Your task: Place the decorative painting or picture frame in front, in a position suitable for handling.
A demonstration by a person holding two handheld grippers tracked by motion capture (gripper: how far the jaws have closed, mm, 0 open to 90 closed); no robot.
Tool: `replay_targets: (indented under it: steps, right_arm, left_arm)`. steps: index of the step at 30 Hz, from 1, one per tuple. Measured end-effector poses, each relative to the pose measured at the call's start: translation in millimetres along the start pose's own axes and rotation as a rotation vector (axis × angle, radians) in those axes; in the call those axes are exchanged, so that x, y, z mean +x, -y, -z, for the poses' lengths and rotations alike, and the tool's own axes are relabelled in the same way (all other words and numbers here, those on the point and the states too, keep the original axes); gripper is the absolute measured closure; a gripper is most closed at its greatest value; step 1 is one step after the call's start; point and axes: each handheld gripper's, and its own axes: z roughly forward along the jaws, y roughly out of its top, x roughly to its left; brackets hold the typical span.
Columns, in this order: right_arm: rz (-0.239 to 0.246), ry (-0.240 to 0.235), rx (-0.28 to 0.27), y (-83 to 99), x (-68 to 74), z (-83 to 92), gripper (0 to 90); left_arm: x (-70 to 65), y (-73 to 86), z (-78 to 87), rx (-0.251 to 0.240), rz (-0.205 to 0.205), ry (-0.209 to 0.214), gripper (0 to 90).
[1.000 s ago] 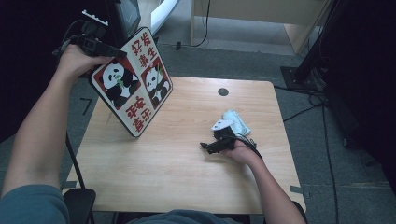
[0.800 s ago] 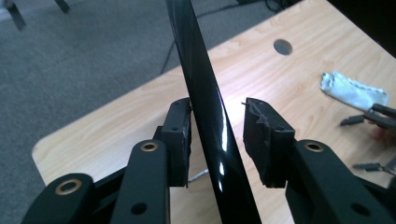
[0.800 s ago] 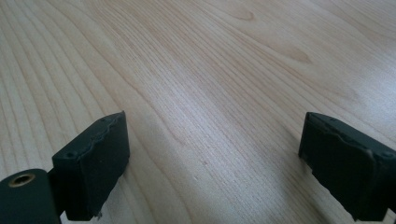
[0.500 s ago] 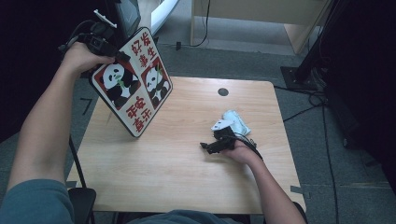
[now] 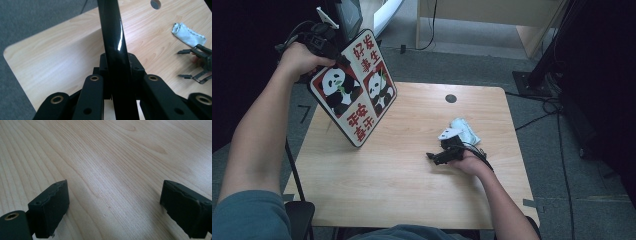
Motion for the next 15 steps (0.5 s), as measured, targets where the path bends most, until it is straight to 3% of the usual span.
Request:
replay_targets:
  steps: [7, 15]
  right_arm:
    - [0.0, 0.0, 0.0, 0.0, 0.0, 0.0, 9.0]
    - [0.0, -0.002, 0.001, 0.0, -0.1, 0.1, 9.0]
  left_arm:
    - [-6.0, -3.7, 1.8, 0.021, 0.051, 0.01, 80.7]
    - [-24.3, -0.5, 11.8, 0.03, 0.0, -0.004, 81.3]
